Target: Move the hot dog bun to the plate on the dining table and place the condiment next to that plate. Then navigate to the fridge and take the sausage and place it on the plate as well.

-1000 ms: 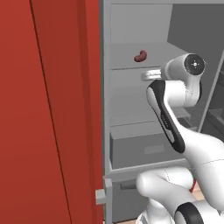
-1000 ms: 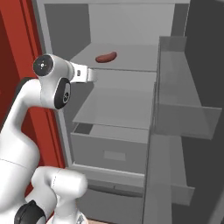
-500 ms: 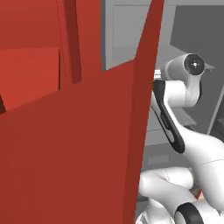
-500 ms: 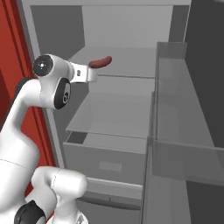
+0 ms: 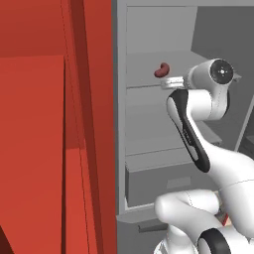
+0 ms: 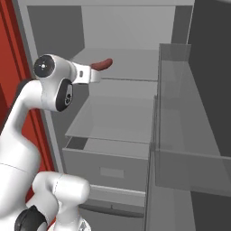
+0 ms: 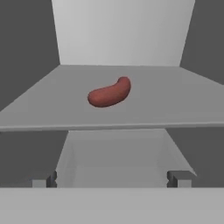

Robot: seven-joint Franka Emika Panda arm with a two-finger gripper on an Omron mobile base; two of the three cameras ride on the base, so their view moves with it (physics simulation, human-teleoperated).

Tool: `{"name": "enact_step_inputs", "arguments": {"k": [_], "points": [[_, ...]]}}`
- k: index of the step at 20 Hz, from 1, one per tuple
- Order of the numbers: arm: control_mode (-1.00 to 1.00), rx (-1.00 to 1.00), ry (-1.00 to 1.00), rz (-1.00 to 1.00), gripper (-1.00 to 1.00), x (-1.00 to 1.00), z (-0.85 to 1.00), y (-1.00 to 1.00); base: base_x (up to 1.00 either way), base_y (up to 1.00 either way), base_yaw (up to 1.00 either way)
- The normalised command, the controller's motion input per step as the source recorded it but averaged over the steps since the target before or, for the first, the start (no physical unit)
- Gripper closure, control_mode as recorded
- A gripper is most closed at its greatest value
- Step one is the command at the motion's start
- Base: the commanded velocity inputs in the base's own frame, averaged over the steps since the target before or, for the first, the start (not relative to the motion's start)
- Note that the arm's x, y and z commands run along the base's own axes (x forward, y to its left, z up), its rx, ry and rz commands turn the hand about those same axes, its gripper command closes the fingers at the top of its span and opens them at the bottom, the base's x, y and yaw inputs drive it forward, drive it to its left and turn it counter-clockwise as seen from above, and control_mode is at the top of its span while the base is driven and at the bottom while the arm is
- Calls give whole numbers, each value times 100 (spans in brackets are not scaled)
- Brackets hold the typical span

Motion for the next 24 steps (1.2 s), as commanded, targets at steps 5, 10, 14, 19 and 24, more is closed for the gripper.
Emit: {"name": "enact_step_inputs", "arguments": {"k": [5,10,14,19,24], "points": [[-100,2,-4,-5,-100,6,83,0,0,0,0],[-100,0,-1,-12,-100,44,31,1,0,0,0],[-100,1,4,-11,-100,66,-29,1,0,0,0],[-100,7,15,-7,-100,30,-14,0,0,0,0],[-100,9,15,-7,-100,36,-9,0,0,0,0]]}}
